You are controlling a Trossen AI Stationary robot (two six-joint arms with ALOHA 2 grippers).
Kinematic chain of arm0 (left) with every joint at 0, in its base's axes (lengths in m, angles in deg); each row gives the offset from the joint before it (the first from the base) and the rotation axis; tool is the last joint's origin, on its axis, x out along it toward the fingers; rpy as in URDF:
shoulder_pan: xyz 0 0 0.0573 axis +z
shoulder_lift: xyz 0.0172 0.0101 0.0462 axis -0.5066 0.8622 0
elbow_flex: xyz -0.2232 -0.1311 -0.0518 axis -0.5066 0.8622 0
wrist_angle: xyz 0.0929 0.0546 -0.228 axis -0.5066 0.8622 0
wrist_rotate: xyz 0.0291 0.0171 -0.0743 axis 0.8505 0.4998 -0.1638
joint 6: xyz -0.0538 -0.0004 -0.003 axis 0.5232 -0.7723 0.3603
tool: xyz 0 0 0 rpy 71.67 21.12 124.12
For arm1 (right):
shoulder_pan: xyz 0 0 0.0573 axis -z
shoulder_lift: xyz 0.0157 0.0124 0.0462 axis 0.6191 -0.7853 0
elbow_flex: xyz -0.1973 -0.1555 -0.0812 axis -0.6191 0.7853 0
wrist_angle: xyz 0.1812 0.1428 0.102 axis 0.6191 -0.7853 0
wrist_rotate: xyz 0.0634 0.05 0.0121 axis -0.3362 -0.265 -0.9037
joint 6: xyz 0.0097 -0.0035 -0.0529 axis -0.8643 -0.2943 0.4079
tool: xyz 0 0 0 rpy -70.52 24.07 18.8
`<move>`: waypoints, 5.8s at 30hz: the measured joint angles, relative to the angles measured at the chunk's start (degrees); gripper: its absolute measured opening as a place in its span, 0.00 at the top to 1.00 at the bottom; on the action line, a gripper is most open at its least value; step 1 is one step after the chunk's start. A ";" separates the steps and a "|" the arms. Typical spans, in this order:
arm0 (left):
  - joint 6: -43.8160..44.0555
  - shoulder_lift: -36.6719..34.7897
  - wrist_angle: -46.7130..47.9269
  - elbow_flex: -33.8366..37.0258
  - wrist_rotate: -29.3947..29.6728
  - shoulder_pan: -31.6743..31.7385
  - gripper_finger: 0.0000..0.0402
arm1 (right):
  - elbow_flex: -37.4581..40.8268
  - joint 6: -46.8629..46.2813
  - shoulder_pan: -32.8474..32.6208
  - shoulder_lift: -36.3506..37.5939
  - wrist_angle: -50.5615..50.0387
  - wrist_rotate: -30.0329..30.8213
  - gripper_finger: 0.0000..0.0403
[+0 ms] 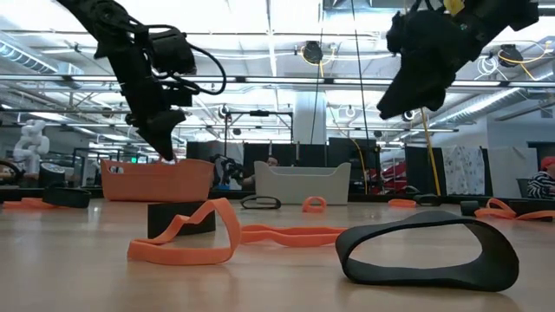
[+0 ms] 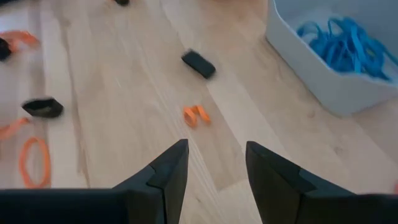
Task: Sort rubber bands into baskets
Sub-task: Put the orange rubberband into the orange bin
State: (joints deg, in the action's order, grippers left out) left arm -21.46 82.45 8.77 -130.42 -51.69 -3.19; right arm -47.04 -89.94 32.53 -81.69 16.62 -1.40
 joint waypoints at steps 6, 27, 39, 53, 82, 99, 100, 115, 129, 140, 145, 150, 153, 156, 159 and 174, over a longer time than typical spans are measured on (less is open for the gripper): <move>-0.22 0.00 -0.01 -0.04 0.91 0.00 0.73 | 0.00 -5.56 0.00 0.93 -6.40 -0.20 0.62; 0.02 0.00 -0.18 -0.07 0.96 0.00 0.61 | 0.00 -35.67 -9.67 1.09 -31.19 -3.02 0.62; 0.13 0.00 -0.28 -0.09 -3.34 0.00 0.61 | 9.54 -35.83 -7.36 1.07 -31.33 -3.11 0.62; 0.15 0.00 -0.60 -0.11 -3.34 0.00 0.61 | 10.60 -32.59 -3.63 1.07 -27.21 -2.60 0.62; 0.17 -15.76 -2.99 -0.17 -11.65 0.00 0.61 | 7.25 -19.08 -2.29 1.30 -22.21 -2.06 0.99; 12.22 -1.95 -59.45 6.95 -35.52 -23.65 0.61 | 0.48 0.23 -4.59 1.33 8.66 4.38 1.00; 12.24 0.03 -62.50 6.95 -34.97 -24.77 0.61 | 0.48 0.79 -4.59 1.33 9.81 4.39 1.00; 16.65 28.00 -84.30 -4.11 -25.42 -29.16 0.61 | 0.48 1.36 -4.52 1.31 14.91 4.63 1.00; 18.21 39.66 -78.59 -18.18 -27.46 -28.17 0.61 | 0.48 1.69 -4.52 1.31 13.84 4.24 1.00; 16.20 40.02 -76.74 -19.58 -28.55 -28.13 0.80 | 0.48 1.72 -4.52 1.31 13.66 2.84 1.00; 16.19 40.02 -76.71 -19.56 -28.67 -28.13 0.97 | 0.48 1.48 -4.52 1.31 13.64 2.84 0.98; 16.17 40.02 -76.70 -19.56 -28.67 -27.96 0.99 | 0.48 1.30 -4.52 1.31 13.09 1.28 0.98; 16.17 39.97 -75.88 -19.56 -28.70 -27.16 0.99 | 0.48 0.75 -4.52 1.31 13.17 -2.33 0.97; 16.26 39.46 -73.06 -19.56 -29.18 -25.83 0.99 | 0.50 -0.06 -4.92 1.31 12.94 -2.57 0.94; 16.56 38.40 -70.14 -19.50 -30.33 -24.50 0.99 | 0.50 0.42 -5.38 1.33 12.52 -2.94 0.89; -2.96 11.43 -15.86 -19.52 -9.13 -19.68 1.00 | 0.50 -3.14 -5.29 1.31 7.84 -2.75 0.80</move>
State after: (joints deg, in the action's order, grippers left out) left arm -24.42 93.88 -7.09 -149.94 -60.82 -22.87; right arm -46.54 -93.08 27.24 -80.38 24.46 -4.16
